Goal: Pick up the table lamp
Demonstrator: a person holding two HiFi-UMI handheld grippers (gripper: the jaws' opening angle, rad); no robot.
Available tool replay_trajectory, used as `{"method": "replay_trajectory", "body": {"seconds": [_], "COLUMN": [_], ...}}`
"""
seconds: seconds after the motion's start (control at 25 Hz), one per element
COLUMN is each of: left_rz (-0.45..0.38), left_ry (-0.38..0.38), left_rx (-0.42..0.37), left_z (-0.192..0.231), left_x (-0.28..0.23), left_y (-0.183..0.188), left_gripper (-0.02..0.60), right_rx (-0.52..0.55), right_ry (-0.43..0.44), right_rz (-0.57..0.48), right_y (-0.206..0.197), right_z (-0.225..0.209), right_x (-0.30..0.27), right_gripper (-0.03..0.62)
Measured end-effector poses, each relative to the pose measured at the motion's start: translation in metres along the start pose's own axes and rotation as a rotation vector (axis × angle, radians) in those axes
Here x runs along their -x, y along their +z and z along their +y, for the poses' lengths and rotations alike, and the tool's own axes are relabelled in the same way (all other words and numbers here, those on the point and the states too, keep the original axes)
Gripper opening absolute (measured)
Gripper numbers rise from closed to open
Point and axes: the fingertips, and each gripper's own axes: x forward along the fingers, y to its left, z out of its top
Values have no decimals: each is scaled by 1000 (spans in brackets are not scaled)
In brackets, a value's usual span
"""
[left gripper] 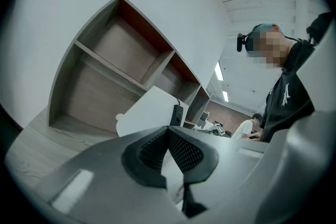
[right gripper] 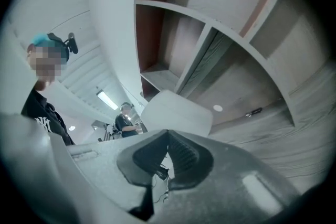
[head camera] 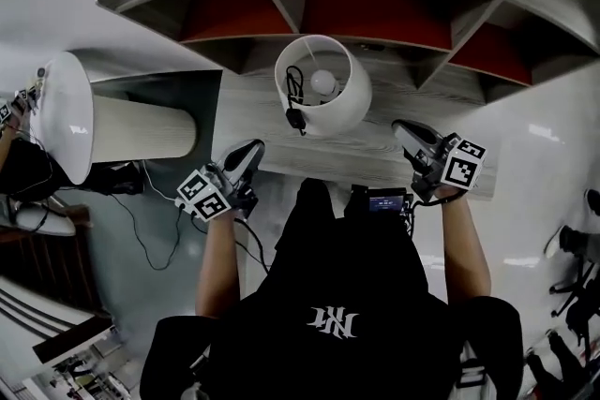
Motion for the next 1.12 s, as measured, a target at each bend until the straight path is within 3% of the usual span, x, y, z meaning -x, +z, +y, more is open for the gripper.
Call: {"method": "replay_trajectory", "body": {"seconds": [0.44, 0.6, 0.84, 1.12], "left_rz": [91, 136, 202, 184], "left_ry": [-149, -213, -293, -395], "left_rx": [115, 142, 221, 355], "left_z": [46, 60, 82, 100], "left_x": [-23, -31, -39, -45], "left_y": [-1, 0, -2, 5], "left_gripper": [2, 2, 12, 54], "right_rx": [-45, -74, -154, -219], "right_ry": [-99, -132, -98, -101], "right_rz": [-139, -175, -207, -261], "right_y": [10, 6, -4, -8], "right_z": [1, -4, -8, -22], "right_x": [8, 0, -20, -28], "right_gripper": [6, 46, 74, 97]}}
